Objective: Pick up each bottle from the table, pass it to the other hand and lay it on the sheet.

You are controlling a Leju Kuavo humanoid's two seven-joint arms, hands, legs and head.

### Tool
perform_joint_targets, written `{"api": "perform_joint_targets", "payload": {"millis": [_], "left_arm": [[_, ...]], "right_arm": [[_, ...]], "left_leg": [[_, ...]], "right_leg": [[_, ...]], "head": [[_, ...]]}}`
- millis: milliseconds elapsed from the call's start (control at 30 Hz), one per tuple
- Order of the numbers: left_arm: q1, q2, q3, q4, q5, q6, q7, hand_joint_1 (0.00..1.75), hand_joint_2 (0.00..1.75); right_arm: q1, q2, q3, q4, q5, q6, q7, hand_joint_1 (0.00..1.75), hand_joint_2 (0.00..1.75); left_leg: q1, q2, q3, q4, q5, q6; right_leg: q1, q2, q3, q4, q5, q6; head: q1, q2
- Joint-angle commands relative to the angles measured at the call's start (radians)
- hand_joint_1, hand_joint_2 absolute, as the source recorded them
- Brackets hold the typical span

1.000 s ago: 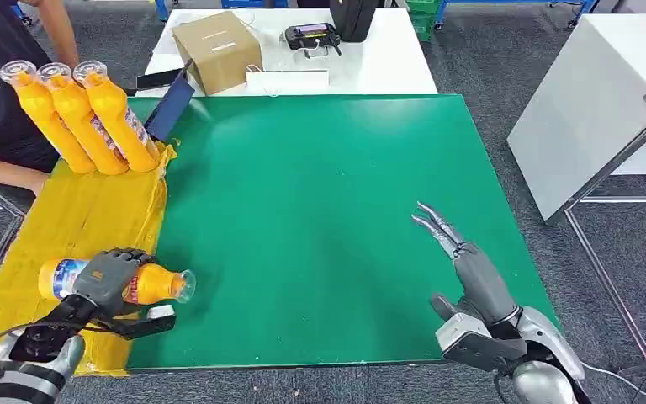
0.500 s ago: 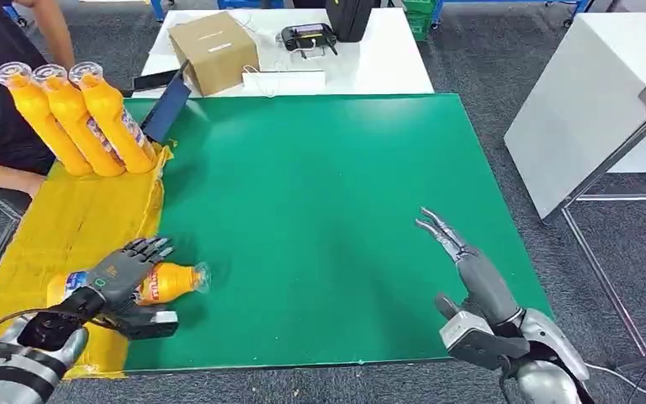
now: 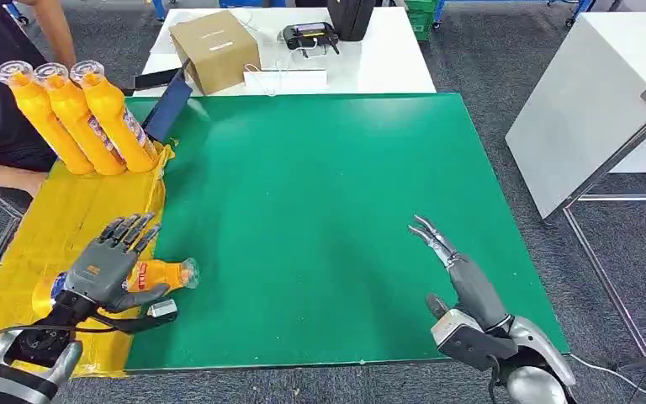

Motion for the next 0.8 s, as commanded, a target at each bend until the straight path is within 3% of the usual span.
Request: {"api": "perform_joint_targets", "payload": {"millis": [33, 133, 233, 300, 333, 433, 500, 733, 800], "left_arm": [[-0.051, -0.023, 0.018, -0.001, -0.003, 0.037, 0.018, 0.00, 0.00], [-0.017, -0.153, 0.149, -0.076, 0.171, 0.053, -0.173, 0.00, 0.00], [-0.016, -0.159, 0.147, -0.091, 0.169, 0.040, -0.175, 0.00, 0.00], [-0.009, -0.262, 0.225, -0.160, 0.490, 0.005, -0.320, 0.00, 0.00], [-0.014, -0.318, 0.254, -0.218, 0.703, -0.092, -0.406, 0.00, 0.00], [-0.050, -0.393, 0.267, -0.304, 0.966, -0.294, -0.432, 0.00, 0.00], [-0.058, -0.408, 0.255, -0.329, 1.043, -0.359, -0.436, 0.00, 0.00], [-0.051, -0.402, 0.261, -0.319, 1.042, -0.357, -0.440, 0.00, 0.00], [-0.048, -0.412, 0.252, -0.337, 1.171, -0.471, -0.471, 0.00, 0.00]], "right_arm": [[-0.062, 0.034, 0.022, 0.068, -0.002, 0.008, 0.013, 0.00, 0.00], [-0.050, 0.057, 0.019, 0.052, 0.051, -0.045, 0.008, 0.00, 0.00], [-0.048, 0.061, 0.025, 0.045, 0.057, -0.047, 0.011, 0.00, 0.00], [-0.038, 0.132, 0.004, 0.019, 0.091, -0.134, -0.034, 0.00, 0.00], [-0.048, 0.189, 0.014, 0.006, 0.144, -0.211, -0.056, 0.00, 0.00], [-0.140, 0.267, 0.111, 0.039, 0.186, -0.266, -0.040, 0.00, 0.00], [-0.194, 0.285, 0.157, 0.068, 0.206, -0.315, -0.042, 0.00, 0.00], [-0.185, 0.269, 0.150, 0.065, 0.202, -0.320, -0.042, 0.00, 0.00], [-0.199, 0.288, 0.164, 0.067, 0.261, -0.413, -0.099, 0.00, 0.00]], "left_leg": [[0.003, -0.001, 0.004, 0.001, -0.002, -0.002], [0.002, -0.001, 0.003, -0.001, 0.000, -0.001], [0.003, -0.002, 0.004, 0.000, -0.002, -0.001], [0.002, -0.002, 0.001, 0.000, 0.000, -0.001], [0.002, -0.002, 0.003, 0.000, -0.001, -0.001], [0.002, -0.004, 0.002, 0.002, -0.002, -0.002], [0.002, 0.000, 0.000, 0.002, -0.001, -0.001], [0.002, 0.000, 0.002, 0.000, 0.000, -0.001], [0.001, 0.001, 0.002, 0.000, 0.000, -0.001]], "right_leg": [[0.002, 0.005, 0.004, 0.000, -0.001, -0.003], [0.001, 0.003, 0.003, -0.001, 0.000, -0.001], [0.001, 0.004, 0.005, -0.001, -0.002, -0.001], [0.001, 0.002, 0.002, -0.001, 0.000, -0.001], [0.001, 0.004, 0.004, -0.001, -0.001, -0.001], [0.001, 0.003, 0.003, 0.001, -0.002, -0.002], [0.001, 0.005, 0.000, 0.001, 0.000, -0.002], [0.001, 0.004, 0.002, 0.000, 0.000, -0.001], [0.001, 0.004, 0.002, 0.000, 0.000, -0.001]], "head": [[0.000, 0.000], [0.000, 0.000], [0.000, 0.000], [0.000, 0.000], [0.000, 0.000], [0.000, 0.000], [0.000, 0.000], [0.000, 0.000], [0.000, 0.000]]}}
